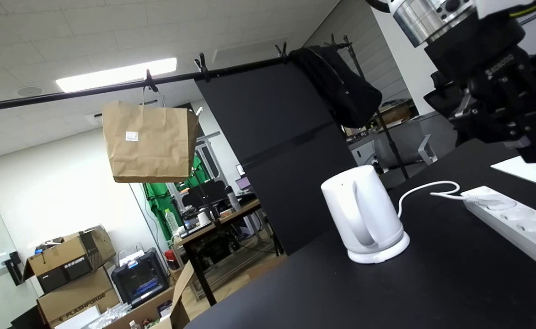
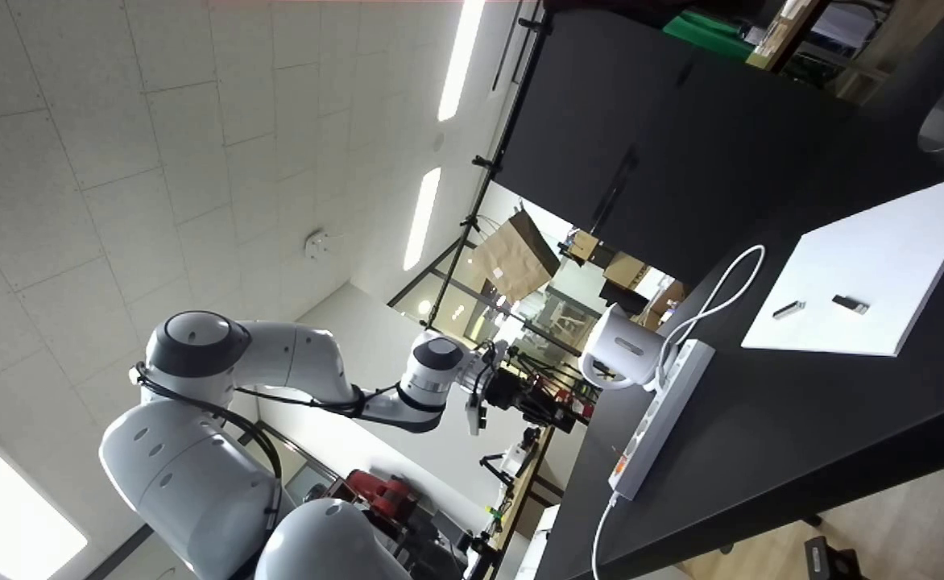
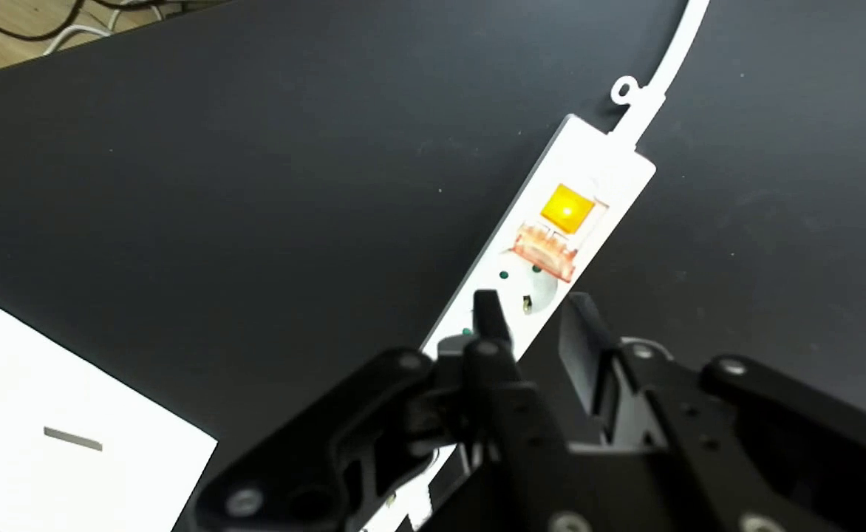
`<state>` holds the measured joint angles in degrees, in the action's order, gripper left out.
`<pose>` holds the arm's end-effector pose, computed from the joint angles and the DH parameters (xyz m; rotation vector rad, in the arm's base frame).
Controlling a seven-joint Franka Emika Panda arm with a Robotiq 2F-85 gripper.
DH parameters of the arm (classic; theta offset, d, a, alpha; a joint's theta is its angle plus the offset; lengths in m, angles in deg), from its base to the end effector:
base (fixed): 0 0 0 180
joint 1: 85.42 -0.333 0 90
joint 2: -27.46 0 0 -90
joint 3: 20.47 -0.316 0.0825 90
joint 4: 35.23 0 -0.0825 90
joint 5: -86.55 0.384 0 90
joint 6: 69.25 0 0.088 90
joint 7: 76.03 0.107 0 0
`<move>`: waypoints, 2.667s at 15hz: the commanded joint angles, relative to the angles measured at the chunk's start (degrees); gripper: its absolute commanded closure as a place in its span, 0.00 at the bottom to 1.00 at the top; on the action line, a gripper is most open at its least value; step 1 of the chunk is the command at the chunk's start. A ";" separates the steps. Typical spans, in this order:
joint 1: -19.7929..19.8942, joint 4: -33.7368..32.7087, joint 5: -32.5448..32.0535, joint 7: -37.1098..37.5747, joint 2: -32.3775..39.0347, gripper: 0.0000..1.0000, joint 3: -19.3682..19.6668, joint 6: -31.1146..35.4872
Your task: Flick the switch on the extension cord
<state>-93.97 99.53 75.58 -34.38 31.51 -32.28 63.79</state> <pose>0.4667 0.1699 0.2934 2.9688 -0.3484 -0.0340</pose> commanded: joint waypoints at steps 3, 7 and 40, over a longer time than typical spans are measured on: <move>-1.24 1.34 3.45 1.31 0.83 1.00 1.55 3.40; -1.29 2.26 6.10 0.74 1.70 1.00 1.88 5.99; -3.76 16.39 21.25 2.25 5.47 1.00 4.26 37.45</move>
<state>-96.40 115.78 96.11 -32.88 36.43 -28.90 99.79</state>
